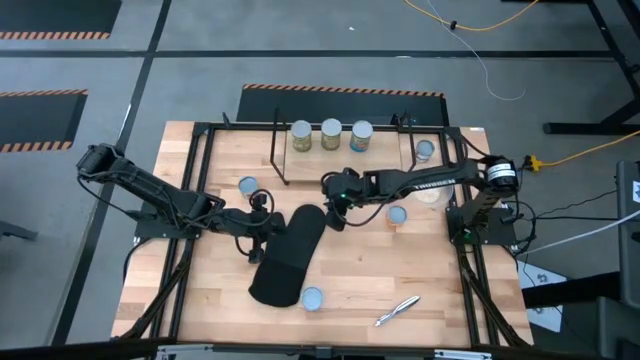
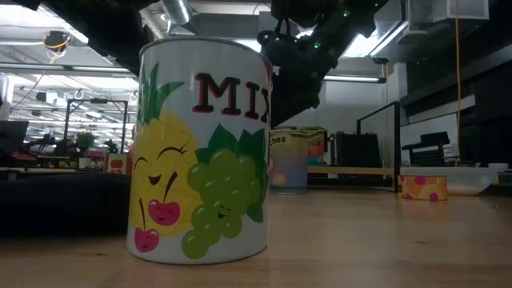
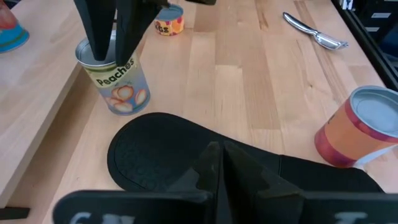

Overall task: Pick and place cans onto a shelf
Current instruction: Put the canned peaches on the shelf

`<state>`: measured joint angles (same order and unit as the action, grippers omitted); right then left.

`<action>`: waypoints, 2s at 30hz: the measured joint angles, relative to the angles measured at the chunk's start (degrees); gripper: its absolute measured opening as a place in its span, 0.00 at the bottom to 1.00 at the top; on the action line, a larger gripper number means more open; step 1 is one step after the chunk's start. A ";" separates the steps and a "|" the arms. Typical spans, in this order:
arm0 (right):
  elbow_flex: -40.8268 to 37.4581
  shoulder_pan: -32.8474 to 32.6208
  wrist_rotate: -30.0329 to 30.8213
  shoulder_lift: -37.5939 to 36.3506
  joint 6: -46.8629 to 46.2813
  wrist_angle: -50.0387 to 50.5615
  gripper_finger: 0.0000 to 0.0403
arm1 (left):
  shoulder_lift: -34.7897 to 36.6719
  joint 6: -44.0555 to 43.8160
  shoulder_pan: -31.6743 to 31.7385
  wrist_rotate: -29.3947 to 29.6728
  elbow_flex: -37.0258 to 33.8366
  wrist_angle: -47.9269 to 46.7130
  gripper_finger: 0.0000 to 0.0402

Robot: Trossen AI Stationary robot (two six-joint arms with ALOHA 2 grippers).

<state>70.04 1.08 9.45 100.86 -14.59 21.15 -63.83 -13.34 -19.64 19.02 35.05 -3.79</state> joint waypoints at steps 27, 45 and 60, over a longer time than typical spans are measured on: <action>0.13 0.08 5.88 1.63 -0.13 3.25 0.26 | 0.00 0.00 0.00 -0.01 0.00 0.00 0.01; 0.15 0.09 5.57 1.55 2.17 4.22 0.02 | 0.00 0.00 0.00 -0.01 0.00 0.01 0.03; -0.28 0.04 0.30 -2.65 4.57 10.71 0.00 | -0.02 0.00 0.00 -0.01 0.00 0.04 0.04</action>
<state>69.76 1.13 9.75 98.22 -10.02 31.86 -63.86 -13.34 -19.64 19.00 35.05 -3.75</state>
